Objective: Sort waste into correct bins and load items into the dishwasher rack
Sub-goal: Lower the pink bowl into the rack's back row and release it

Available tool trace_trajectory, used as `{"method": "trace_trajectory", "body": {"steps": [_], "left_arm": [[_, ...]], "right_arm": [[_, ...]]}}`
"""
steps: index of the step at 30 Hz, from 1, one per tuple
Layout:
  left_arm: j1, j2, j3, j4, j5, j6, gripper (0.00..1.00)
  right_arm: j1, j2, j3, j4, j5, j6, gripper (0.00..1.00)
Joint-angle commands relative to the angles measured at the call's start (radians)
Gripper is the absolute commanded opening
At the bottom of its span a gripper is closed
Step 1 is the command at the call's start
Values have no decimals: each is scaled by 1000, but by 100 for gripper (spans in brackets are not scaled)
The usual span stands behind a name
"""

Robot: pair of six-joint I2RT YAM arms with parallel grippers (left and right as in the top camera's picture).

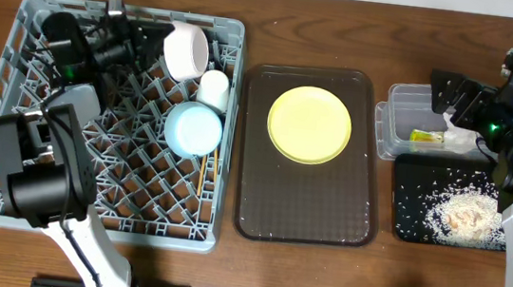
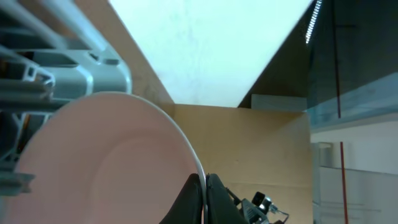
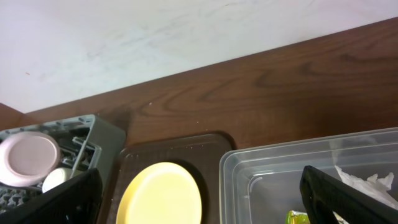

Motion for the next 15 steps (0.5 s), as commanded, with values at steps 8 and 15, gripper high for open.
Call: {"method": "trace_trajectory", "body": {"steps": [8,15], "left_arm": [[30,0,7,-4,50,72,23],[32,0,6,-24,46,135,44]], "right_arm": [[-6,-1,1,-1,-11,-13,99],[-6,-1,1,-1,-11,-13,99]]}}
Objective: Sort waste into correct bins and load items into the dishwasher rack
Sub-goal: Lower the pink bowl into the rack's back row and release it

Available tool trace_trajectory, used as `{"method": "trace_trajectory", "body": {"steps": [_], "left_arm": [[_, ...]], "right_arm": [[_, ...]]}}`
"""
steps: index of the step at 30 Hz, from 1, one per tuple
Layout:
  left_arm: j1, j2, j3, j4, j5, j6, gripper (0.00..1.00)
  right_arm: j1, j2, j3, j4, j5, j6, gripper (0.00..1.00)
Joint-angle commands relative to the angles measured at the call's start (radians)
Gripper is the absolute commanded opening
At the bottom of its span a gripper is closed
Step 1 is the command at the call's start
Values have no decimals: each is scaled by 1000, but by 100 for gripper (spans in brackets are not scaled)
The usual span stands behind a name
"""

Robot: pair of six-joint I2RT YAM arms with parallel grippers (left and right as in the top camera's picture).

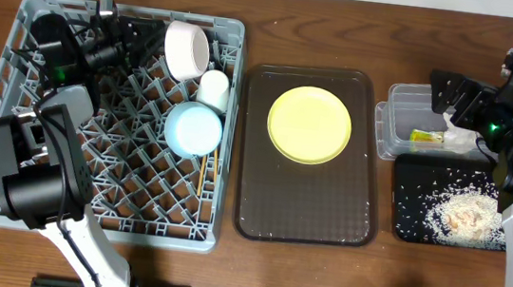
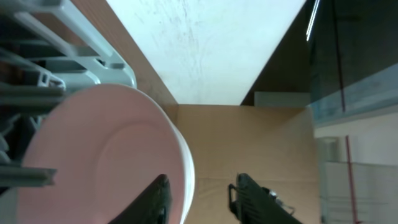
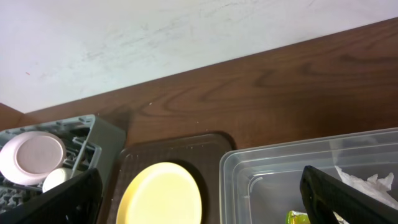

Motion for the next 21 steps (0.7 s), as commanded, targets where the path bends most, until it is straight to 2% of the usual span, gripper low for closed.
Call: {"method": "trace_trajectory", "body": {"steps": [1,6,10,11,12,13,14,15,21], "left_arm": [[10,0,6,6,9,50,46],[68,0,6,28,10,50,62],[106,-14,6,31,21,49,62],[107,-24,6,43,24,45,49],[107,-33,6,50,25,45,41],[100,-49,6,56,26,42,29],[89,-67,6,57,25,42,22],[76,-87,6,57,24,43,19],[-38,-166,6,57,-1,66,19]], "right_arm": [[-6,-1,1,-1,-11,-13,99],[-6,-1,1,-1,-11,-13,99],[-6,-1,1,-1,-11,-13,99],[-6,-1,1,-1,-11,-13,99],[-6,-1,1,-1,-11,-13,99],[-6,-1,1,-1,-11,-13,99],[-6,-1,1,-1,-11,-13,99],[-6,-1,1,-1,-11,-13,99],[-6,-1,1,-1,-11,-13,99]]}}
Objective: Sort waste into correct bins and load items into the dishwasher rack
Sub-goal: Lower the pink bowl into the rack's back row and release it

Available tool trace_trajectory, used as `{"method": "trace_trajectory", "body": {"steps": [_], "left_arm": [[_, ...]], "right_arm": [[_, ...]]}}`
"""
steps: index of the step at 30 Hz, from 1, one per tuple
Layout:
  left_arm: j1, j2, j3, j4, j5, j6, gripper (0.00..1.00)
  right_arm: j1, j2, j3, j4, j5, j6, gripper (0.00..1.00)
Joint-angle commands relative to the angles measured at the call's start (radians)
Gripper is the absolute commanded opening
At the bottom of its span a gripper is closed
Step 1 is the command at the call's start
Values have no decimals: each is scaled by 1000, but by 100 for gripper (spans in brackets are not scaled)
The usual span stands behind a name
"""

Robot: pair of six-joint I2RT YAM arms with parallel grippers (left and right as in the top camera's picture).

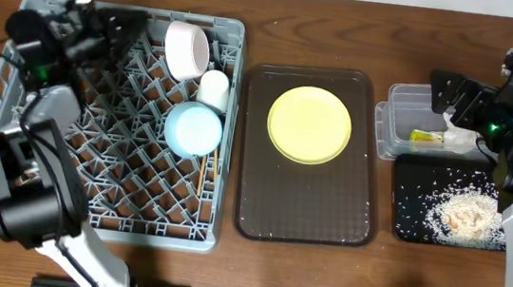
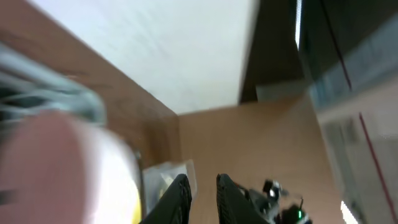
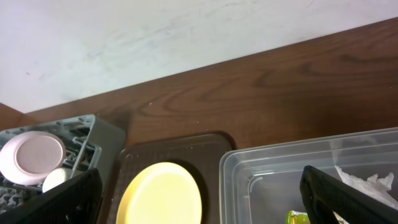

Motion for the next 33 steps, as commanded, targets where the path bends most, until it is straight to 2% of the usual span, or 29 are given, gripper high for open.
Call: {"method": "trace_trajectory", "body": {"steps": [1,4,6,9,12,25,29,33], "left_arm": [[-76,-44,6,6,-13,38,19],[-148,-38,6,-89,-42,132,19],[-189,-37,6,-217,-82,234,19],[-235,-37,6,-444,-203,404,19],[-248,-37,6,-548,-292,504,19],[-165,-46,8,-579,-316,506,19],[-145,-90,8,-582,-339,507,19],[-144,-179,8,-667,-430,540,20]], "right_arm": [[-6,-1,1,-1,-11,-13,99],[-6,-1,1,-1,-11,-13,99],[-6,-1,1,-1,-11,-13,99],[-6,-1,1,-1,-11,-13,99],[-6,-1,1,-1,-11,-13,99],[-6,-1,1,-1,-11,-13,99],[-6,-1,1,-1,-11,-13,99],[-6,-1,1,-1,-11,-13,99]]}}
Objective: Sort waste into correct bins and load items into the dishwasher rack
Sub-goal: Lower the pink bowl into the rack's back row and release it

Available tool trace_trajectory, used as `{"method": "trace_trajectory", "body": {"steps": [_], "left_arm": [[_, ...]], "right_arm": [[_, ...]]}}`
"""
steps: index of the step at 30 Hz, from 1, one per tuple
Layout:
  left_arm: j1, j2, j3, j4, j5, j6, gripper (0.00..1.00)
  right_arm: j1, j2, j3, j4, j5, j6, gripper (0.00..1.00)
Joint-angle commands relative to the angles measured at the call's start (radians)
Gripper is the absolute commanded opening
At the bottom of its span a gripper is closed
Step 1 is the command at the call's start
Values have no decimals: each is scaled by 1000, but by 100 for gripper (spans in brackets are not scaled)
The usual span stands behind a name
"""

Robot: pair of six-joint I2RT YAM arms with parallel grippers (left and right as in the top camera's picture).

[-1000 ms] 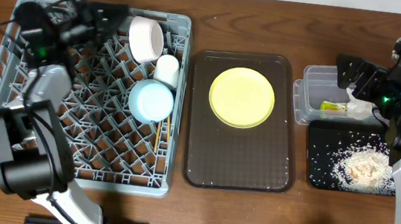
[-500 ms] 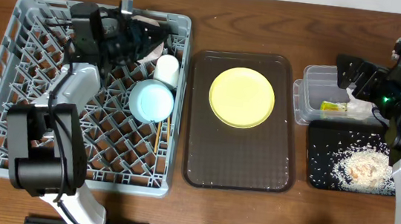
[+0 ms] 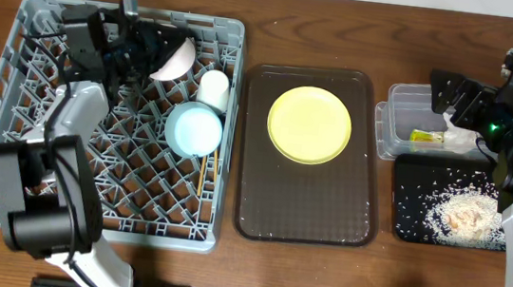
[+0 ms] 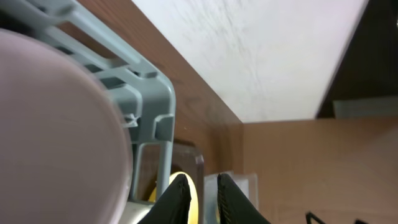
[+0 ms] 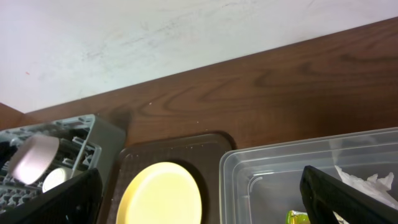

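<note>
The pink bowl [image 3: 176,59] leans tilted in the far row of the grey dishwasher rack; it fills the left of the left wrist view [image 4: 56,124]. My left gripper [image 3: 152,43] is against the bowl's left side, its jaws [image 4: 202,198] a little apart with nothing between them. A yellow plate [image 3: 309,123] lies on the brown tray [image 3: 259,206]. My right gripper [image 3: 452,99] hangs wide open [image 5: 199,202] above the clear bin [image 3: 404,106], holding nothing.
A light blue bowl [image 3: 193,127] and a white cup [image 3: 212,89] also sit in the rack. The clear bin holds a yellow-green wrapper [image 3: 422,136] and crumpled paper. A black tray [image 3: 410,227] with spilled rice lies in front of it.
My left gripper has moved from the rack's far left corner to the right, up against the pink bowl. The bowl now leans over more. The right arm has not moved.
My left gripper was shut on the pink bowl's rim at the back of the rack. Then it stood open, the bowl left standing on edge. It was then at the far left corner, and now is beside the bowl again, which has tipped.
</note>
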Motion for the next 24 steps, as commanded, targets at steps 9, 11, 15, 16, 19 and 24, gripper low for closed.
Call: {"method": "trace_trajectory", "body": {"steps": [9,11,15,16,19,24], "left_arm": [[-54,-355,32,-417,-530,343,19],[-94,-386,61,-515,-702,411,19],[-172,-386,117,-621,-962,502,19],[-191,-381,120,-621,-1009,515,19],[-218,-352,120,-605,-1112,523,19],[-215,-269,120,-558,-1170,584,22]], "right_arm": [[-6,-1,1,-1,-11,-13,99],[-6,-1,1,-1,-11,-13,99],[-6,-1,1,-1,-11,-13,99],[-6,-1,1,-1,-11,-13,99],[-6,-1,1,-1,-11,-13,99],[-6,-1,1,-1,-11,-13,99]]}}
